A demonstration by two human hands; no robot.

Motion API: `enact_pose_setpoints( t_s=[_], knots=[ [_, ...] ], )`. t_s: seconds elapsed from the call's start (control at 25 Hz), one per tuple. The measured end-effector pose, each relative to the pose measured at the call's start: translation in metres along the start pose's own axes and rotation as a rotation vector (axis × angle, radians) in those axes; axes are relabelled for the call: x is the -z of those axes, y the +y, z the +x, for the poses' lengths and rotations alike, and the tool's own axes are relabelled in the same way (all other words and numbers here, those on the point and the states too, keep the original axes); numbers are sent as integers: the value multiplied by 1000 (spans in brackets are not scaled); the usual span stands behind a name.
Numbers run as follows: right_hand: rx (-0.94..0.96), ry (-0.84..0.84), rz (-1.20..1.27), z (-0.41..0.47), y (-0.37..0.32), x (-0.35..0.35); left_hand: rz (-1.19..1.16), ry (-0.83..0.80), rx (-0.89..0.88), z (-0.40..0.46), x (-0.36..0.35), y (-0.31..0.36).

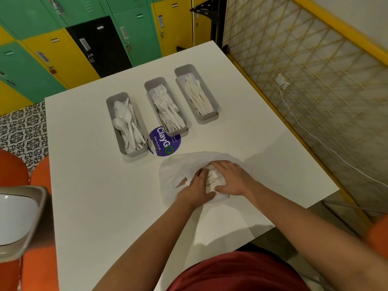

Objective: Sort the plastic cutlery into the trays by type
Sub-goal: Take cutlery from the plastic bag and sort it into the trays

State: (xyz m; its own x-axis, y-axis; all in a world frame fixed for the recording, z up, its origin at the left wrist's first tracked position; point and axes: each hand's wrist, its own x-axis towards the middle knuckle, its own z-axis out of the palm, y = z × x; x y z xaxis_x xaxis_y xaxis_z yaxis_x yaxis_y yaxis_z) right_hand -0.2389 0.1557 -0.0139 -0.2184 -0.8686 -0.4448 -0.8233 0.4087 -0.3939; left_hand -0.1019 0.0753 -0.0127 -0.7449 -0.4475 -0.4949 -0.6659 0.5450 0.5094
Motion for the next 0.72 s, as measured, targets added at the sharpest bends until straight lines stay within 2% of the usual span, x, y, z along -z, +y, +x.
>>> enact_pose_setpoints(
  t_s=[0.16,0.4,0.52,0.72],
  knots=[
    [-4,-63,-49,0,11,-1,-10,-69,62,10,-9,-3],
    [0,-64,-60,1,14,-2,-65,-40,44,4,-15,-13],
    [9,-97,-82,2,13,0,22,-51,22,-1,-20,-17],
    [5,-180,-107,7,12,1,118,-75,86,5,-16,-11]
  ],
)
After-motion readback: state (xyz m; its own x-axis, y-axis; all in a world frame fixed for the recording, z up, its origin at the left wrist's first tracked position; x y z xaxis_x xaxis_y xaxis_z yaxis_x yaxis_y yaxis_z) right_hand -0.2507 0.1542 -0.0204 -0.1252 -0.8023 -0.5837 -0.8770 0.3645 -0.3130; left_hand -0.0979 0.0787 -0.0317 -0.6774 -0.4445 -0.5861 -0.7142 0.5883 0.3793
